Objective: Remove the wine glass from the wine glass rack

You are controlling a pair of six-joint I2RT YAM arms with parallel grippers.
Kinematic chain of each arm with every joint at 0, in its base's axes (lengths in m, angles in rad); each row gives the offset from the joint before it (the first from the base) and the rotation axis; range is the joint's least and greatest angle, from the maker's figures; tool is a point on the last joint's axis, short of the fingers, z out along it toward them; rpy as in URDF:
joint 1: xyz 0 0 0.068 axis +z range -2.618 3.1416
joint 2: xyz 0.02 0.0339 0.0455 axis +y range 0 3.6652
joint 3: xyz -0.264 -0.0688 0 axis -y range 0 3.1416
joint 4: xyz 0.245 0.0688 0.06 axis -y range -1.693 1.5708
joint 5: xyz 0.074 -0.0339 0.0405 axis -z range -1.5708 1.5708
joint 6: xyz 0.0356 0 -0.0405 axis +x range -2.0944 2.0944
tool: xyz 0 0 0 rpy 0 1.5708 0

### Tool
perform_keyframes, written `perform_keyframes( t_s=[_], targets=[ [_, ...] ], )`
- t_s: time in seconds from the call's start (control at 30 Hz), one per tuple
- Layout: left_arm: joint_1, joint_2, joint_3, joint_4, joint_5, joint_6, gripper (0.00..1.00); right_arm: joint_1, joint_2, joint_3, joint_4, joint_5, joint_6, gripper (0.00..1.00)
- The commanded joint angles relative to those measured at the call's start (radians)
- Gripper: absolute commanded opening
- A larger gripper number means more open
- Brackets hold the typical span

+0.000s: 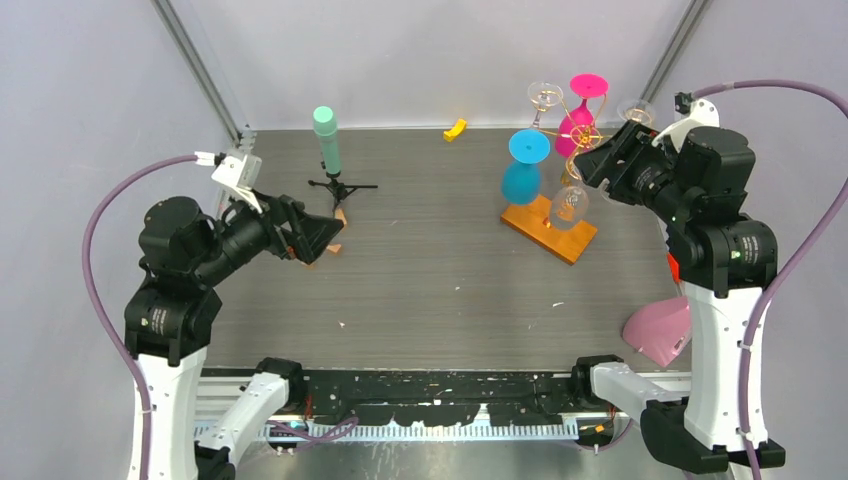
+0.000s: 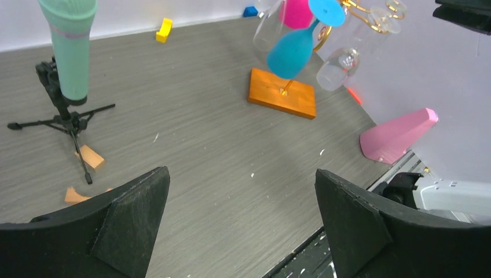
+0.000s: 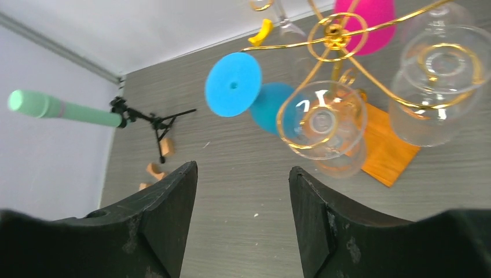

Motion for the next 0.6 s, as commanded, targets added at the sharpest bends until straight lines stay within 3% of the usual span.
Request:
perform_keyframes(
  t_s=[0.0,0.17,0.3,0.57],
  targets=[
    [0.003,-0.042,-0.063,0.070,0.022,-0.016,1.00,-0.002,-0.017,-0.026,0.013,0.199,0.032,0.65],
    [0.004,-0.083,-0.150,0.110,0.079,-0.016,1.00,-0.002,-0.032,-0.070,-0.004,0.410,0.090,0.70],
    [0.004,-0.109,-0.188,0.156,0.204,-0.019,1.00,-0.002,-0.044,-0.131,0.048,0.389,0.170,0.74],
    [0.003,-0.131,-0.213,0.176,0.243,-0.013,1.00,-0.002,-0.077,-0.276,0.223,0.315,0.424,0.71]
  ],
)
